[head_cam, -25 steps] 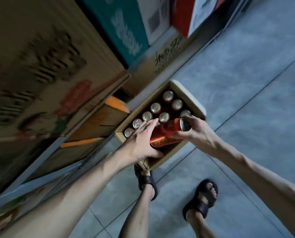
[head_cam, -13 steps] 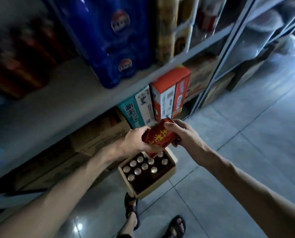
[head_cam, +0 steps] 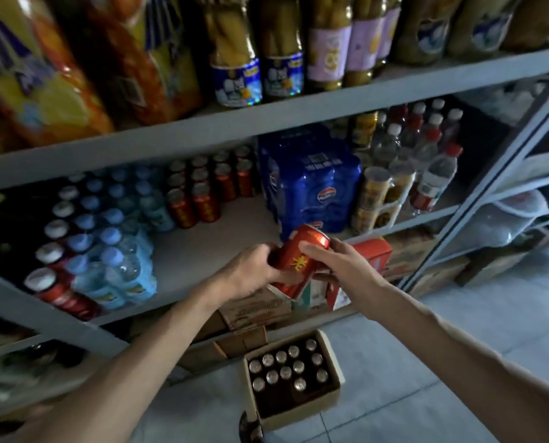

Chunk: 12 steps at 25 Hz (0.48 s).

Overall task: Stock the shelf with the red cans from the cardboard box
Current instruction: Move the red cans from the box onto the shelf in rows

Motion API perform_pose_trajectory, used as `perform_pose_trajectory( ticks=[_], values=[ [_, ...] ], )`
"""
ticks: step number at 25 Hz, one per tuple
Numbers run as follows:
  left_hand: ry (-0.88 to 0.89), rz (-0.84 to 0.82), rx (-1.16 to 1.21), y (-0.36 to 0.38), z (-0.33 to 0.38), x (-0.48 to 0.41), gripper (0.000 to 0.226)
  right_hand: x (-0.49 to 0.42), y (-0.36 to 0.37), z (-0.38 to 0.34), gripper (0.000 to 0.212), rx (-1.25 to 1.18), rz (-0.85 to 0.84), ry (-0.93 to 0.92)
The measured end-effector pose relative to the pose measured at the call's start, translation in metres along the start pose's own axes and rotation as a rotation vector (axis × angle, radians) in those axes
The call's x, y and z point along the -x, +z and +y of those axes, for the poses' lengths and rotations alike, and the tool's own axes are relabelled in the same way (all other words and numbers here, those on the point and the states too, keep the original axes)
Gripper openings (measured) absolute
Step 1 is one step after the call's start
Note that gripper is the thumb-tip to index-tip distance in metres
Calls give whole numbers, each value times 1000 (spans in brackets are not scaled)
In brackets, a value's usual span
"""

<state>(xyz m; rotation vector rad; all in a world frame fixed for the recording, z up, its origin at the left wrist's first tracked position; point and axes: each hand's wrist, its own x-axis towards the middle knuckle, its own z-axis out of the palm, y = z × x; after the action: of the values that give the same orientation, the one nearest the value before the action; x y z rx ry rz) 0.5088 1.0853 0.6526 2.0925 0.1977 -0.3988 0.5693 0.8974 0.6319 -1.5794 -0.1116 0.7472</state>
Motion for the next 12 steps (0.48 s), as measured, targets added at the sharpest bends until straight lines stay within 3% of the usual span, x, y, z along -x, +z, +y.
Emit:
perform_pose_trajectory(
  ticks=[5,8,12],
  values=[
    [20,154,36,-31,-50,-16,59,-46,47,-12,41,81,-111,27],
    [-5,207,80,-51,-87,-42,59,-83,75,-9,42,129,-151,60],
    [-52,204,354,-72,-130,-67,85,-144,98,-8,39,183,-164,33]
  ],
)
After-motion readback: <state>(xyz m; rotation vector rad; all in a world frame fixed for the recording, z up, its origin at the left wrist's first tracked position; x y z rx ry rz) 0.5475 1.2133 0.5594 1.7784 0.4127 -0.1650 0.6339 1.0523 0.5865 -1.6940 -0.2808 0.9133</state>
